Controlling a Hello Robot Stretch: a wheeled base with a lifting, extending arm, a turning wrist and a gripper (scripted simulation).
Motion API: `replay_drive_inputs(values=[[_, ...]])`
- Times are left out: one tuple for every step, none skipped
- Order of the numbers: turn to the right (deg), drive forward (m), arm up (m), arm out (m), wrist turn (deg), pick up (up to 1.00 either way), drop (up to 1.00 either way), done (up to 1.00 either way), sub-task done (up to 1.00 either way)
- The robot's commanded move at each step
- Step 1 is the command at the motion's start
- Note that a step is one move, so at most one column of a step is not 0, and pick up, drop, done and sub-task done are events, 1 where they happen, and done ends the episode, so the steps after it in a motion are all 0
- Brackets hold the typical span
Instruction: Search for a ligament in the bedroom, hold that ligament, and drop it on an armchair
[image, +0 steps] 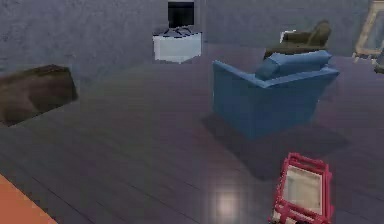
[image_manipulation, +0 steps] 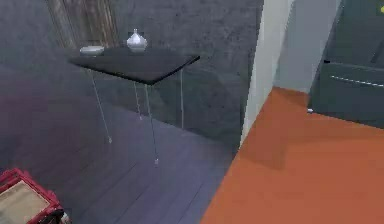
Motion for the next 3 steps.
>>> replay_drive_inputs(values=[[-45.0, 0.00, 0.00, 0.00, 0.0, 0.00, 0.00, 0.00, 0.00], [-45.0, 0.00, 0.00, 0.00, 0.0, 0.00, 0.00, 0.00, 0.00], [-45.0, 0.00, 0.00, 0.00, 0.0, 0.00, 0.00, 0.00, 0.00]])
